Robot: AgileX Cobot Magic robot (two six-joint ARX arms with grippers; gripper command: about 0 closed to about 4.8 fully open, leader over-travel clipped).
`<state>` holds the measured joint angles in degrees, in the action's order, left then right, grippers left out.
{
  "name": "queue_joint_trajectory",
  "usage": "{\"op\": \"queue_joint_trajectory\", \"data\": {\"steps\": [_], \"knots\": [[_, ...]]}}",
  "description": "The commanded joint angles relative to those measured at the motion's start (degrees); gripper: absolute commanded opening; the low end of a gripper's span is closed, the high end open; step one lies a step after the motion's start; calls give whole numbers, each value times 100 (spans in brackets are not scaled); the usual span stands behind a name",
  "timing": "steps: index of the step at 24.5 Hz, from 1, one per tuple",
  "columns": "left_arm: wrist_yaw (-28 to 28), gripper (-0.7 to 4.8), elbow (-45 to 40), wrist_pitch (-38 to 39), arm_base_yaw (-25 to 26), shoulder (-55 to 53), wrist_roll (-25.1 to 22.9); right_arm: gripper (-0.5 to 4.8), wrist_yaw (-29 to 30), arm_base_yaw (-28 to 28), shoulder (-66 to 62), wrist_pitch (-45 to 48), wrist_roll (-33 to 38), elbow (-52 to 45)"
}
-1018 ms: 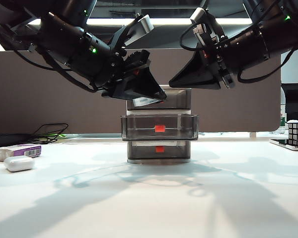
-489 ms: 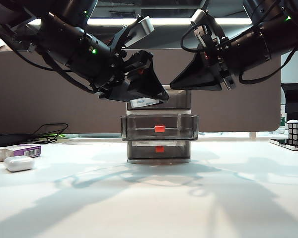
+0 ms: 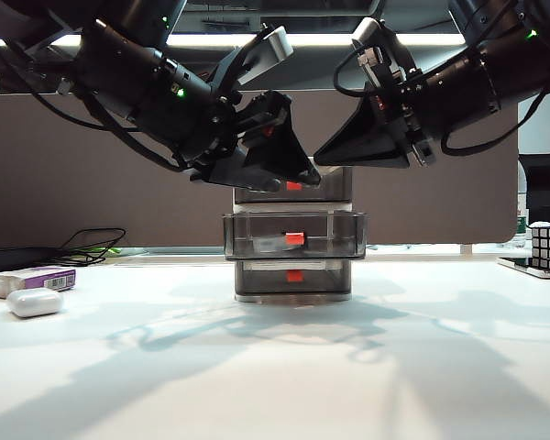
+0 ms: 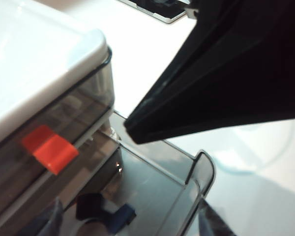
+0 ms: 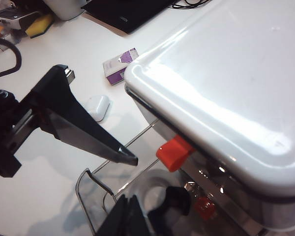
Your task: Open the second layer of the drawer on the table, pick up the transparent tape on the table and put it in, and finally close the drawer.
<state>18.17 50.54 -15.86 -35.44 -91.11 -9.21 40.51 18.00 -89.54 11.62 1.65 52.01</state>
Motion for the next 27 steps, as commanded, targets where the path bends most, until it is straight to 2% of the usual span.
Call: {"op": "queue_joint_trajectory", "data": {"steps": [1, 2, 3, 4, 7, 8, 11, 13, 17, 23, 27], "knots": [[-208, 344, 13, -94, -24, 24, -42, -5, 22, 4, 44, 55, -31, 33], [-540, 340, 13, 13, -35, 90, -20, -5, 52, 7, 50, 63, -31, 33], [-555, 333, 13, 118, -35, 160, -24, -5, 61, 7, 90, 63, -31, 33], [-551, 282, 13, 284, -33, 278, -24, -5, 59, 7, 133, 66, -33, 35], [-503, 19, 13, 944, -33, 715, -177, -5, 50, 11, 321, 179, -37, 37], [-476, -5, 4, 1333, -33, 994, -264, -5, -11, 11, 433, 352, -33, 42], [426, -5, -2, 1803, -33, 1292, -275, -5, -188, 11, 380, 407, -20, 310], [608, -5, -2, 2035, -31, 1268, -280, -5, -238, 13, 236, 286, -20, 588], [595, -5, -2, 2197, -37, 804, -275, -5, -293, 11, -345, 50, -42, 1408], [258, -5, 0, 1449, -39, 129, -122, -5, -293, 15, -1126, -295, -39, 2114], [212, -5, 2, 1290, -37, -15, -101, -5, -339, 15, -1314, -350, -42, 2114]]}}
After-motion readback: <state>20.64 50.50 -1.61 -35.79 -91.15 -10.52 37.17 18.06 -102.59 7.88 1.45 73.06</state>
